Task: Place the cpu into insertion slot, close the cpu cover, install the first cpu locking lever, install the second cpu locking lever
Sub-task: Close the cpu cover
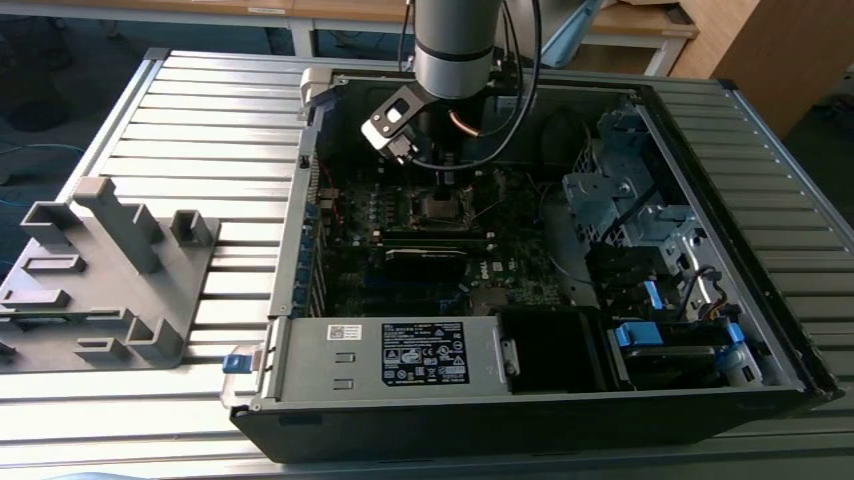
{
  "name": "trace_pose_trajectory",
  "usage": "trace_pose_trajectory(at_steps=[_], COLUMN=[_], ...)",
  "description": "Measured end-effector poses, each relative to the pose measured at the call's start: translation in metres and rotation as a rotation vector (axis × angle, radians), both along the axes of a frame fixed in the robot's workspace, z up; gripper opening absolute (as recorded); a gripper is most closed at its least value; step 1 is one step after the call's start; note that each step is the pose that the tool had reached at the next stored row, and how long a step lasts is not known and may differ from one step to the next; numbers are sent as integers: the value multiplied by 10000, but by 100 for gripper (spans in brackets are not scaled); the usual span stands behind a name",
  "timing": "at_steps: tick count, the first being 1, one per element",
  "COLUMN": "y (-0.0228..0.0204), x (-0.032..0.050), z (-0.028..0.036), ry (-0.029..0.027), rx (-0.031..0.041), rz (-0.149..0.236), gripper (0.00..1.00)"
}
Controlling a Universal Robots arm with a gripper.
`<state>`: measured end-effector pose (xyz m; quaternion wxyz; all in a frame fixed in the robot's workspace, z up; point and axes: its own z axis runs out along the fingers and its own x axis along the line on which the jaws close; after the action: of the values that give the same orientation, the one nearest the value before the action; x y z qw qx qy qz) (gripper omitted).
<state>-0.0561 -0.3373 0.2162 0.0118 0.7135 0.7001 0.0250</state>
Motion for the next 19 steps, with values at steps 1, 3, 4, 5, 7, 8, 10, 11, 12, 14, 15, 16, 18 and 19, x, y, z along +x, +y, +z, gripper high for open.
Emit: trace_pose_trajectory(at_steps=[1,3,4,5,7,8,10,11,12,14,15,16,18,19], y=[0,0,0,0,-1,-1,0,0,0,0,0,0,0,0], x=[0,0,0,0,0,0,0,0,0,0,0,0,0,0], z=[0,0,1,1,8,15,34,41,43,44,45,45,50,52], ry=[0,0,0,-1,3,3,1,0,0,0,0,0,3,2], rx=[0,0,0,1,-5,-4,-1,-1,0,0,0,0,-4,-3], rz=[0,0,0,0,0,-1,-1,0,0,0,0,0,0,0], gripper=[11,11,11,11,11,11,11,11,11,11,11,11,11,11])
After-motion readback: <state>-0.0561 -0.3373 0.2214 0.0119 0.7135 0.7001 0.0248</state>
